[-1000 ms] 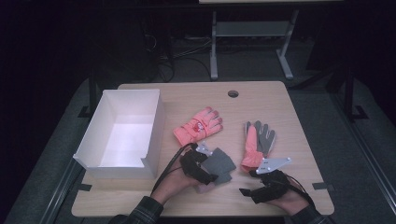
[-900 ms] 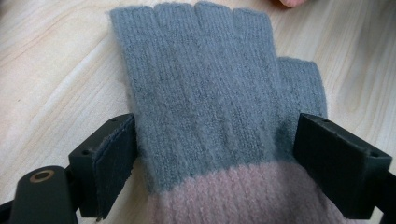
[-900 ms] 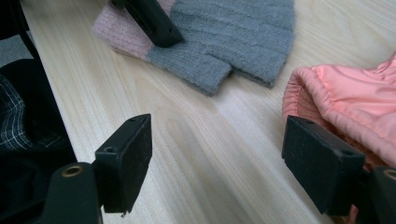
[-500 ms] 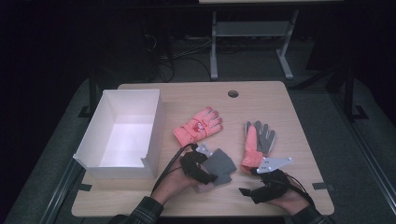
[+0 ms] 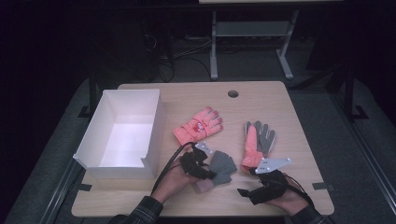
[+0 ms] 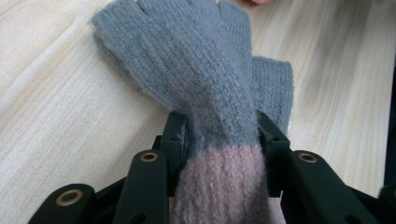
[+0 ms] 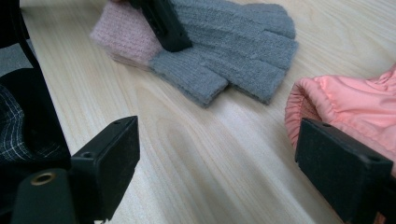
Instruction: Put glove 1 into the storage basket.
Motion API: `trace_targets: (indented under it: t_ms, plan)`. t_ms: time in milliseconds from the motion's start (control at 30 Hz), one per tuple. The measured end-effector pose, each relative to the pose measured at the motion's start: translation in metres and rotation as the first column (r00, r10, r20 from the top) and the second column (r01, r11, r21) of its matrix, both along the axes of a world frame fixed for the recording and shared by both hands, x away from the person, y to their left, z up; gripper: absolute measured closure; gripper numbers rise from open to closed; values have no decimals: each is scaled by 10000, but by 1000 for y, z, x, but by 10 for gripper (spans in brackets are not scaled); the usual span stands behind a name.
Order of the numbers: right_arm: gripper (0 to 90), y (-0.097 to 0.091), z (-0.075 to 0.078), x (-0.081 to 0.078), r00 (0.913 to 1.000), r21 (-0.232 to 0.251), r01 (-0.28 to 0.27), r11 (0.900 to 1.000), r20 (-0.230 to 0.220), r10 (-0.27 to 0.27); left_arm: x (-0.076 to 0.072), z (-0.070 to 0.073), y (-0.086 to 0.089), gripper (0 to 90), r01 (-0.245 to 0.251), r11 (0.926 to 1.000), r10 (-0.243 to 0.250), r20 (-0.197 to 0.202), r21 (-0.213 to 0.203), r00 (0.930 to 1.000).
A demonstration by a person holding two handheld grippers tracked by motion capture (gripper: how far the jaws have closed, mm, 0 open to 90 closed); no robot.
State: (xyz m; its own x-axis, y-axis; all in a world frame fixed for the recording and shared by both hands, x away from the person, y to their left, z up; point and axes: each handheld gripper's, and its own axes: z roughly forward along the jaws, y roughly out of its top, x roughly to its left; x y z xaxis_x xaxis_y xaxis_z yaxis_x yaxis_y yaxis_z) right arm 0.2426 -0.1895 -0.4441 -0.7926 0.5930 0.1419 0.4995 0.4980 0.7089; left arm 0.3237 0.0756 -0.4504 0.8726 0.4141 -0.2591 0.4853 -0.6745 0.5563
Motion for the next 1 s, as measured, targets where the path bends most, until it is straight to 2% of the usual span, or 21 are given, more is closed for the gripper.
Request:
trace_targets:
  t_ms: [300, 333, 633, 667, 767, 967, 1000]
  plan:
    - [136, 2, -3, 0, 10000, -112, -47, 9999, 19, 47, 3, 13, 5, 645, -352, 9991, 355, 147, -219, 9993]
    - [137, 2, -3, 0, 10000, -119, -72, 9999, 14, 73, 4, 15, 6, 645, -406, 9989, 407, 64, -255, 9991]
    - [136, 4, -4, 0, 9999, -154, -139, 9998, 33, 139, 6, 33, 12, 643, -769, 9968, 777, 316, -235, 9965]
    - [137, 4, -4, 0, 9999, -147, -162, 9998, 41, 162, 8, 38, 14, 643, -801, 9966, 807, 384, -165, 9960]
    - [136, 5, -4, 0, 9998, -163, -191, 9997, 35, 191, 8, 43, 14, 643, -1022, 9942, 1034, 376, -326, 9939]
    - [136, 5, -6, 0, 9997, -220, -249, 9994, 43, 250, 11, 60, 17, 643, -1280, 9911, 1294, 372, -369, 9909]
    - [136, 5, -5, 0, 9997, -202, -245, 9995, 32, 246, 12, 68, 19, 643, -1398, 9892, 1413, 336, -433, 9894]
